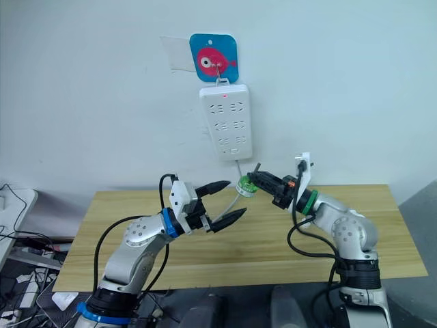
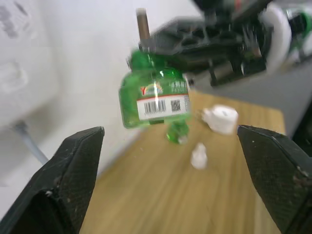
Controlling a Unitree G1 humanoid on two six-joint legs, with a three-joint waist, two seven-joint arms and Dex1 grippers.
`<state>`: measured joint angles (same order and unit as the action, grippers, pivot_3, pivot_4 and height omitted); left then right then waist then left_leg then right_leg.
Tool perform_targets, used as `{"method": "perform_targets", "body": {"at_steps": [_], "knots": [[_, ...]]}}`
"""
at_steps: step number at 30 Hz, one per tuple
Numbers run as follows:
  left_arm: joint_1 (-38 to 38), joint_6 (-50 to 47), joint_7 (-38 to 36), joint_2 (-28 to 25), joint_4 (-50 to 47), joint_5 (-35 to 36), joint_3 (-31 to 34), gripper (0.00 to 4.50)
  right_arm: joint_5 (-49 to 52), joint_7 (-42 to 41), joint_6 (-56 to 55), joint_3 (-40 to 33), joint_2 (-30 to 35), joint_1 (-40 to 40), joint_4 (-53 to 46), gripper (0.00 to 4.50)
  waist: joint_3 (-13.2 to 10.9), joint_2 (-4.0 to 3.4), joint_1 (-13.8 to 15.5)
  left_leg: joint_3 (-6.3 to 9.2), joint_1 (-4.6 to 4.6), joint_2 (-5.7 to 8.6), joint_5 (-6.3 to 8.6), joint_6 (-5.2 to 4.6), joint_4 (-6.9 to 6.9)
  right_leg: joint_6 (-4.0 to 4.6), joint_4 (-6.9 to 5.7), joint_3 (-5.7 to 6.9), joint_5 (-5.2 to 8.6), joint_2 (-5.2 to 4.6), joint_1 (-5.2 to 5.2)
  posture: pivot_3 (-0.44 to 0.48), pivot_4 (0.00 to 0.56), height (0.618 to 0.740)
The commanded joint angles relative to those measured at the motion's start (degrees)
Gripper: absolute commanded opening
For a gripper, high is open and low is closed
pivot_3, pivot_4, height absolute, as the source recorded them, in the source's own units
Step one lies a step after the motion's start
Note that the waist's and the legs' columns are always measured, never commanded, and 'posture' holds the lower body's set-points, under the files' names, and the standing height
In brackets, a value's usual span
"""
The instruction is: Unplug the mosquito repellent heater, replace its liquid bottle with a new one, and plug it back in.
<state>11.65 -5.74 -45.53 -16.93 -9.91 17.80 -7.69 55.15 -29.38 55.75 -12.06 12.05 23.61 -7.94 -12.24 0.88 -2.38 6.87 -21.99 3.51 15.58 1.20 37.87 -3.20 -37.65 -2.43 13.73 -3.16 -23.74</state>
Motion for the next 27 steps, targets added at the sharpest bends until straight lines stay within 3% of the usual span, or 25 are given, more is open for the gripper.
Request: {"method": "perform_targets", "body": {"at_steps": [1,10,27], "knots": [[1.63,3.86,3.13,2.20,-1.86,-2.10,-0.58,4.50,14.03,9.69,6.88,-6.38,-2.88,1.46,0.79,0.88,0.00,0.00,0.06,0.00,0.00,0.00,0.00,0.00,-0.01,0.00,0.00,0.00,0.00,0.01,0.00,-0.049,0.184,0.740],[3.67,7.81,6.80,5.33,1.15,-5.02,-1.48,4.50,29.37,24.64,7.69,-8.59,-4.98,3.16,1.47,0.88,0.01,-0.01,-0.17,-0.12,-0.01,0.01,0.00,-0.02,-0.01,-0.01,-0.05,-0.04,0.00,0.07,-0.04,-0.049,0.185,0.740],[4.44,11.78,10.10,7.64,2.58,-7.10,-1.98,4.50,36.55,29.34,4.30,-3.72,-2.95,0.67,-0.85,0.88,0.01,0.00,-0.54,-0.17,-0.02,0.02,0.00,-0.03,0.00,-0.02,-0.06,-0.06,0.01,0.14,-0.04,-0.050,0.191,0.740]]}}
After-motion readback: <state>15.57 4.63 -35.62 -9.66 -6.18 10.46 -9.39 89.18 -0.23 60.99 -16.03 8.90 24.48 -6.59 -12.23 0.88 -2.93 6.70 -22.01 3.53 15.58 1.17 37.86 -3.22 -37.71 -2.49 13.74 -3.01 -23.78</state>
